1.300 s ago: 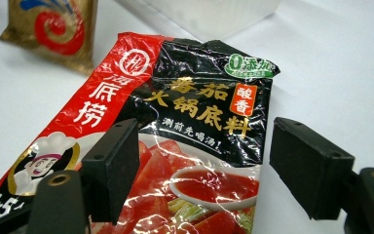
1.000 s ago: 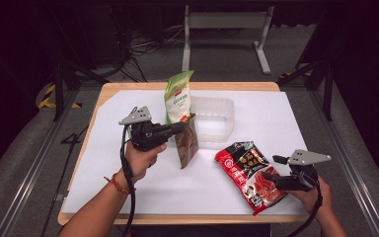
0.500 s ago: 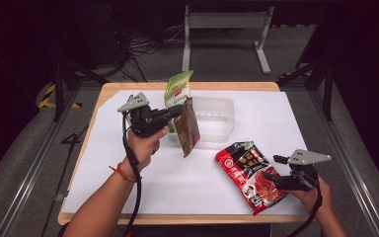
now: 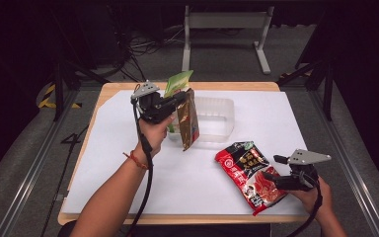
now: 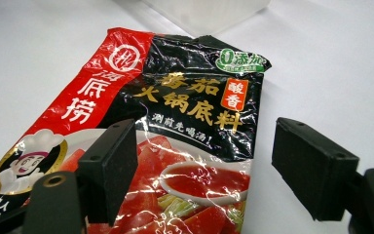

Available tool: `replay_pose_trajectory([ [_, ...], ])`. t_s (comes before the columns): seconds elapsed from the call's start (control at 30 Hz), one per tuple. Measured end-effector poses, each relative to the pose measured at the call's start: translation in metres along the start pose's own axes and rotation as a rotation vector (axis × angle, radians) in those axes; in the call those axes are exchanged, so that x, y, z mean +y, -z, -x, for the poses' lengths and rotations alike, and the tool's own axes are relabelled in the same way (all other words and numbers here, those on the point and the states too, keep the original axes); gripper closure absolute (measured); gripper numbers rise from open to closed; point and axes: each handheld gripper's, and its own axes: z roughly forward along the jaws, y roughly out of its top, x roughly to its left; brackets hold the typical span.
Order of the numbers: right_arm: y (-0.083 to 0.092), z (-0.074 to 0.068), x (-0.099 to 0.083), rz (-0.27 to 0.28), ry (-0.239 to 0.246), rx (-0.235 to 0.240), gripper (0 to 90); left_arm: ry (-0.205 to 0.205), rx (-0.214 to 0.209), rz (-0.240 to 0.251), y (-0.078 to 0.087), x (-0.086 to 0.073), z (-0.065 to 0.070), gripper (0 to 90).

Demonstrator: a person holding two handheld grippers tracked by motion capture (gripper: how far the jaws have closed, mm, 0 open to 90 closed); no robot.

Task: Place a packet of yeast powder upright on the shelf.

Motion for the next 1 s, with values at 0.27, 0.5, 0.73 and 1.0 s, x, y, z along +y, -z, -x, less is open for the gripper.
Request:
replay_pose_trajectory([
  [0.27,0.001,0.002,-0.001,0.004,-0.006,0.001,25.4,0.035,0.088,0.025,-0.009,0.008,-0.01,87.1],
  [0.5,0.0,0.002,-0.001,0.003,-0.008,0.007,25.3,0.031,0.113,0.066,-0.004,0.015,-0.012,87.1],
  [0.73,0.0,0.001,-0.001,-0.001,-0.003,0.004,25.3,0.023,0.103,0.069,-0.023,0.012,-0.009,87.1],
  [1.0,0.0,0.002,-0.002,0.005,-0.009,0.006,25.2,0.026,0.086,0.044,-0.037,-0.012,-0.016,86.1],
])
